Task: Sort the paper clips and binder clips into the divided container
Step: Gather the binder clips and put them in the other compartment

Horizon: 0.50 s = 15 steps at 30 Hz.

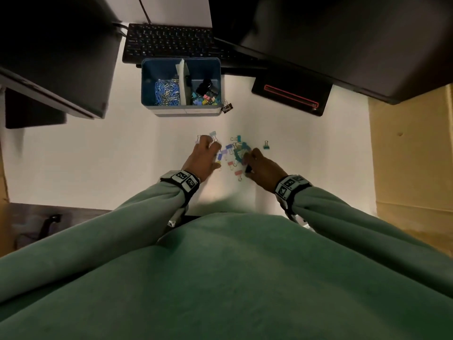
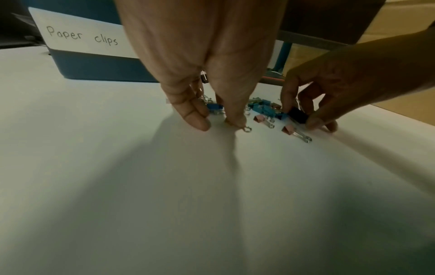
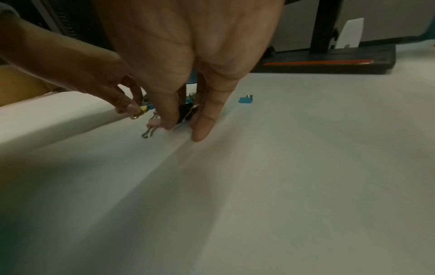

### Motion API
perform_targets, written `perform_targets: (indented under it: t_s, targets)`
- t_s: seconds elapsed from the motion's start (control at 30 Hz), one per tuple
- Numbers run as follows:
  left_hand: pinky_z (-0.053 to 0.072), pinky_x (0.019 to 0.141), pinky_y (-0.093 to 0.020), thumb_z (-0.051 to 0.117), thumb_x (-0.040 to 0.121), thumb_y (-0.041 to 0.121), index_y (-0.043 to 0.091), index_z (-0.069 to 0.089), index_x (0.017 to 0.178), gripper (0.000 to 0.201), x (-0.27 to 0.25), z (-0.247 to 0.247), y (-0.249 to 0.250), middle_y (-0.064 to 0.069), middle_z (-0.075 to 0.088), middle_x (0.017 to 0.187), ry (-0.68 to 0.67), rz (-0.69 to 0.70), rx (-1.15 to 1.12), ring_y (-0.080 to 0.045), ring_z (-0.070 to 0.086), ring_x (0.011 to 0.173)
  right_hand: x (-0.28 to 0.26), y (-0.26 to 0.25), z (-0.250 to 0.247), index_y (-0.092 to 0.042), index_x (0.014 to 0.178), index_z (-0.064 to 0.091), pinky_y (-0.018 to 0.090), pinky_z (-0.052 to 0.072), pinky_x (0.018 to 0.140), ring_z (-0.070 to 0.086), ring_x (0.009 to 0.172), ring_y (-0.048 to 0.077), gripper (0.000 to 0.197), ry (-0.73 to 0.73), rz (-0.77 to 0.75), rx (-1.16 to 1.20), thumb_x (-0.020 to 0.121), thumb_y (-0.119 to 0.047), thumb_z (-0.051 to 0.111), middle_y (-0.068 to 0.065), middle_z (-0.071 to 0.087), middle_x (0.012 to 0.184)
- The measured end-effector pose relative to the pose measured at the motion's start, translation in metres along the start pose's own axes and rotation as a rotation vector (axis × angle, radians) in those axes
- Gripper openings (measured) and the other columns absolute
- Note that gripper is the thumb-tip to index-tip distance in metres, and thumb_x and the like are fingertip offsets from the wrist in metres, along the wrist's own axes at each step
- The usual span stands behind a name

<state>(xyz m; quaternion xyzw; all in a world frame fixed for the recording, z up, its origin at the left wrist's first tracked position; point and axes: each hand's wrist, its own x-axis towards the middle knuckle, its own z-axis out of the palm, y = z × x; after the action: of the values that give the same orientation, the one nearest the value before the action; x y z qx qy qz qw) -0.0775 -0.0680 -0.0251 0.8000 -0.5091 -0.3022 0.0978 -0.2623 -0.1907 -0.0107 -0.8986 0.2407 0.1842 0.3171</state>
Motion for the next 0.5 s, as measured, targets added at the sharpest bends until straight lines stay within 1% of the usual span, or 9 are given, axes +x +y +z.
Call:
perform_targets:
  t_s: [0.03,0.1,0.17,0.2,0.23,0.27,0.37,0.43,0.5]
  targets:
    - [0.051,0.085,-0.042,0.074,0.078,0.013,0.009,0.053,0.114,0.042,0.002,-0.002,0.000,-0.018,0.039,0.122,0.015,-0.014,-0.015,-0.031,0.051,0.095,0.005,0.000,-0.003,-0.009,0.132,0.041,0.046,0.053,0.078,0.060,0.091,0.038,0.049,0.041,0.020,0.000,0.089,-0.022,0.062,0.015,0.037,0.129]
    - [0.052,0.078,-0.037,0.065,0.084,0.009,0.009,0.053,0.105,0.024,0.005,-0.006,0.001,-0.017,0.040,0.117,0.048,-0.039,-0.025,-0.024,0.050,0.086,0.014,-0.002,-0.009,-0.014,0.142,0.028,0.045,0.054,0.081,0.057,0.100,0.035,0.075,0.089,0.057,-0.008,0.083,-0.032,0.070,0.014,0.032,0.132]
    - [0.052,0.076,-0.039,0.061,0.085,0.005,0.004,0.054,0.099,0.016,0.010,-0.007,0.001,-0.018,0.040,0.112,0.063,-0.030,-0.053,-0.025,0.049,0.080,0.024,-0.002,-0.014,-0.025,0.145,0.017,0.047,0.053,0.085,0.050,0.107,0.035,0.099,0.090,0.088,-0.033,0.071,-0.046,0.079,0.013,0.027,0.133]
    - [0.052,0.076,-0.040,0.061,0.085,0.005,0.003,0.055,0.098,0.014,0.012,-0.007,0.001,-0.019,0.040,0.111,0.055,-0.032,-0.066,-0.027,0.052,0.079,0.030,-0.002,-0.015,-0.029,0.145,0.016,0.048,0.052,0.087,0.047,0.108,0.036,0.104,0.077,0.102,-0.053,0.066,-0.051,0.080,0.013,0.026,0.132]
    - [0.052,0.077,-0.039,0.062,0.085,0.005,0.002,0.056,0.097,0.014,0.015,-0.008,0.000,-0.019,0.040,0.111,0.044,-0.035,-0.073,-0.029,0.054,0.081,0.036,-0.003,-0.015,-0.031,0.143,0.019,0.049,0.051,0.088,0.048,0.107,0.036,0.103,0.061,0.108,-0.064,0.064,-0.053,0.081,0.012,0.027,0.131]
    - [0.052,0.078,-0.039,0.062,0.084,0.005,0.003,0.057,0.097,0.014,0.019,-0.009,0.000,-0.019,0.040,0.111,0.034,-0.034,-0.075,-0.030,0.054,0.083,0.042,-0.004,-0.015,-0.031,0.140,0.024,0.049,0.051,0.088,0.050,0.105,0.037,0.096,0.043,0.107,-0.061,0.065,-0.052,0.080,0.012,0.028,0.128]
    - [0.048,0.080,-0.032,0.061,0.082,0.003,0.004,0.060,0.096,0.014,0.026,-0.014,0.002,-0.017,0.043,0.109,0.009,-0.008,-0.068,-0.027,0.051,0.090,0.055,-0.010,-0.017,-0.026,0.128,0.037,0.044,0.053,0.084,0.058,0.094,0.035,0.069,0.006,0.104,0.001,0.073,-0.037,0.078,0.012,0.031,0.120]
    - [0.046,0.082,-0.029,0.062,0.079,0.002,0.004,0.062,0.092,0.013,0.029,-0.017,0.003,-0.015,0.045,0.105,-0.024,0.009,-0.051,-0.024,0.049,0.095,0.058,-0.010,-0.020,-0.024,0.121,0.039,0.038,0.056,0.074,0.060,0.081,0.029,0.058,-0.024,0.115,0.079,0.077,-0.031,0.076,0.010,0.030,0.116]
    - [0.047,0.086,-0.031,0.065,0.077,0.003,0.006,0.064,0.088,0.011,0.030,-0.016,0.003,-0.010,0.045,0.101,-0.054,0.006,-0.061,-0.021,0.048,0.099,0.059,-0.006,-0.024,-0.024,0.114,0.040,0.031,0.054,0.061,0.058,0.073,0.024,0.046,-0.056,0.130,0.150,0.081,-0.028,0.072,0.008,0.031,0.111]
